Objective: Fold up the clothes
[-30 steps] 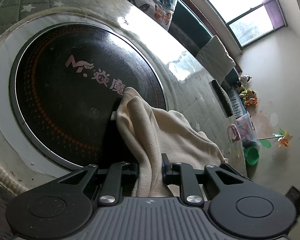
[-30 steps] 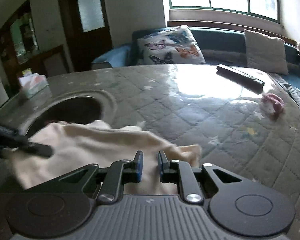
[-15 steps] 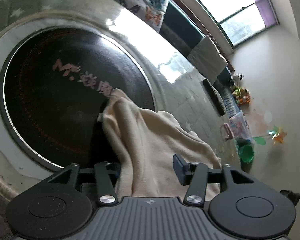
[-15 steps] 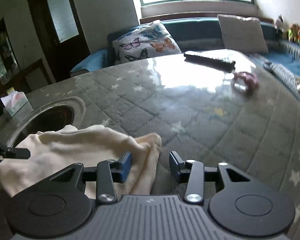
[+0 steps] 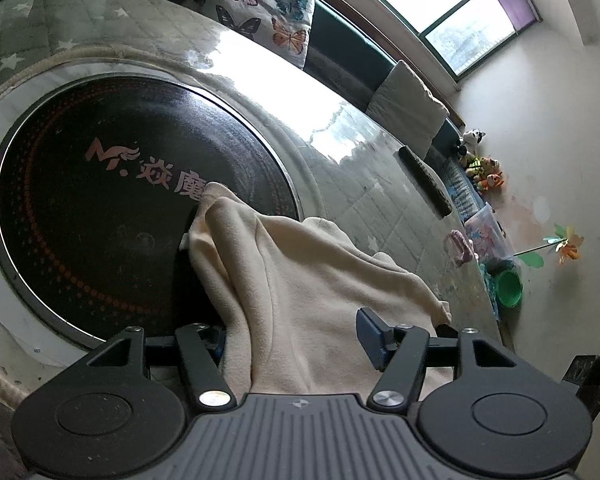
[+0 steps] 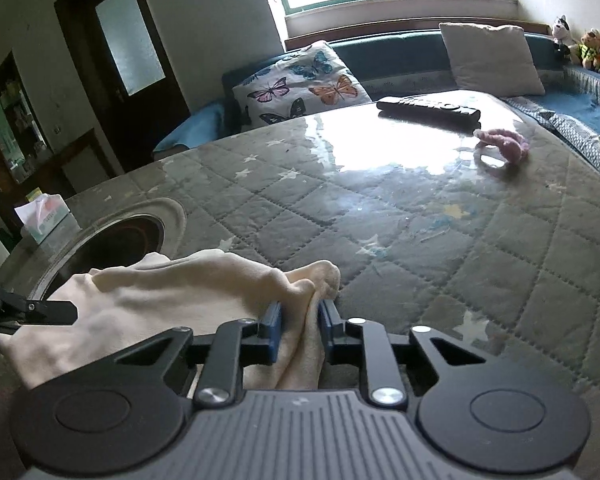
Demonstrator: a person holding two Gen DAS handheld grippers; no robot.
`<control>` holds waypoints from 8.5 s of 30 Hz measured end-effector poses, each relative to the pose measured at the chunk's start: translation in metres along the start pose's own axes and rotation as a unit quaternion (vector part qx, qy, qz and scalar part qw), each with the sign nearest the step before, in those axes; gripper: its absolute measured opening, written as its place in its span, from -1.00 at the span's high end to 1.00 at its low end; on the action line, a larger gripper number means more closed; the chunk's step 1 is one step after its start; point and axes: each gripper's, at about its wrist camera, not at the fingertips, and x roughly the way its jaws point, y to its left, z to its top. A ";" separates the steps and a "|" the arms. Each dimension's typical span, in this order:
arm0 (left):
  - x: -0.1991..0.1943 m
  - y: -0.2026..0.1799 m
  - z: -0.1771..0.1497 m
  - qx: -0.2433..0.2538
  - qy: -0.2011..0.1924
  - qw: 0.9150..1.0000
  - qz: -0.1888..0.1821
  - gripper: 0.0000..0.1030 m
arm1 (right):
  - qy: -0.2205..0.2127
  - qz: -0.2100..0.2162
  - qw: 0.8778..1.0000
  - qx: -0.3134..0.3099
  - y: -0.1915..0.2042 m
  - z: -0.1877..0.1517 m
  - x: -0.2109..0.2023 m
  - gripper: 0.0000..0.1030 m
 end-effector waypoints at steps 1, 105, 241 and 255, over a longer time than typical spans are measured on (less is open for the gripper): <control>0.000 -0.001 0.000 0.002 0.001 1.000 0.002 -0.24 | -0.001 0.000 1.000 0.002 0.000 0.000 0.000 0.65; 0.095 -0.174 0.019 0.244 0.014 0.969 0.028 0.63 | -0.130 -0.113 0.984 0.042 -0.077 0.045 -0.098 0.83; 0.080 -0.127 -0.010 0.289 -0.040 0.941 0.173 -1.00 | -0.039 -0.114 0.987 -0.108 0.018 -0.027 -0.058 -0.98; 0.057 -0.133 -0.034 0.297 -0.041 0.943 0.146 -1.00 | -0.050 -0.128 0.987 -0.083 0.021 -0.036 -0.071 -1.00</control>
